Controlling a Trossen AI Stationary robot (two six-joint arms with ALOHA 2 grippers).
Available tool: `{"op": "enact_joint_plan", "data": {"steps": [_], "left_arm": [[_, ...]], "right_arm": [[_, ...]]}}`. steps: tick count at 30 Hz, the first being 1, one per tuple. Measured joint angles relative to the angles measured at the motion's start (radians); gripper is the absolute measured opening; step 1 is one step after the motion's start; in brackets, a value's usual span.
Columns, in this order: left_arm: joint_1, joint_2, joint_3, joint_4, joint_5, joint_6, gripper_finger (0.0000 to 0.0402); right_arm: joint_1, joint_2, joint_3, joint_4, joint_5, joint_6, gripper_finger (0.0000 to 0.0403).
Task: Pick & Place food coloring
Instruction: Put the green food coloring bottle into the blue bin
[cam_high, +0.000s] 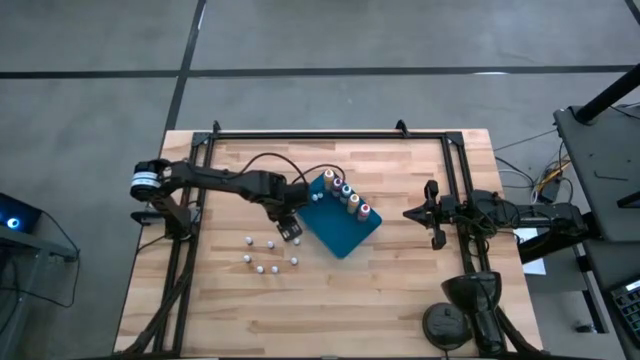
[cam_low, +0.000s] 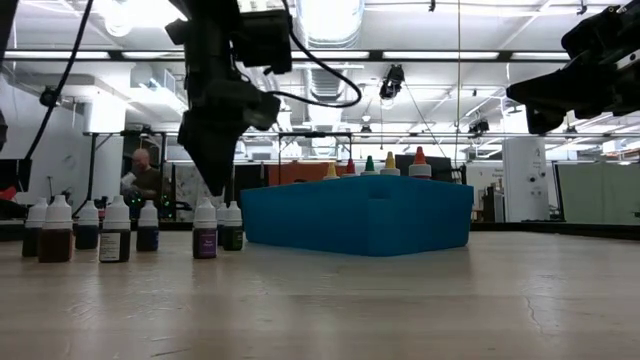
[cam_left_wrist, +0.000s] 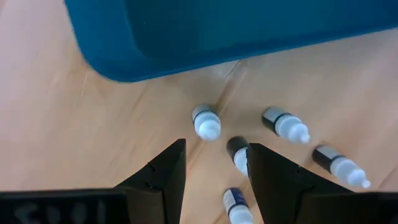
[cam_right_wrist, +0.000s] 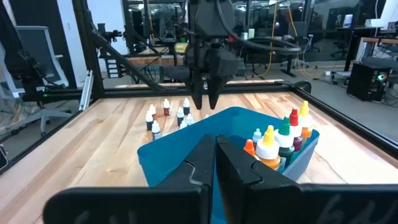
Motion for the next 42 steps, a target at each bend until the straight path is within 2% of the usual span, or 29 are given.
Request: {"op": "enact_joint_plan", "data": {"steps": [16, 42], "left_arm": [[0.003, 0.125, 0.049, -0.011, 0.001, -0.002, 0.0140], [0.011, 0.142, 0.049, 0.000, 0.001, 0.025, 0.0140]], "right_arm": [[0.000, 0.000, 0.000, -0.001, 0.000, -0.001, 0.0009], [0.000, 0.000, 0.000, -0.001, 0.000, -0.001, 0.0009]]}}
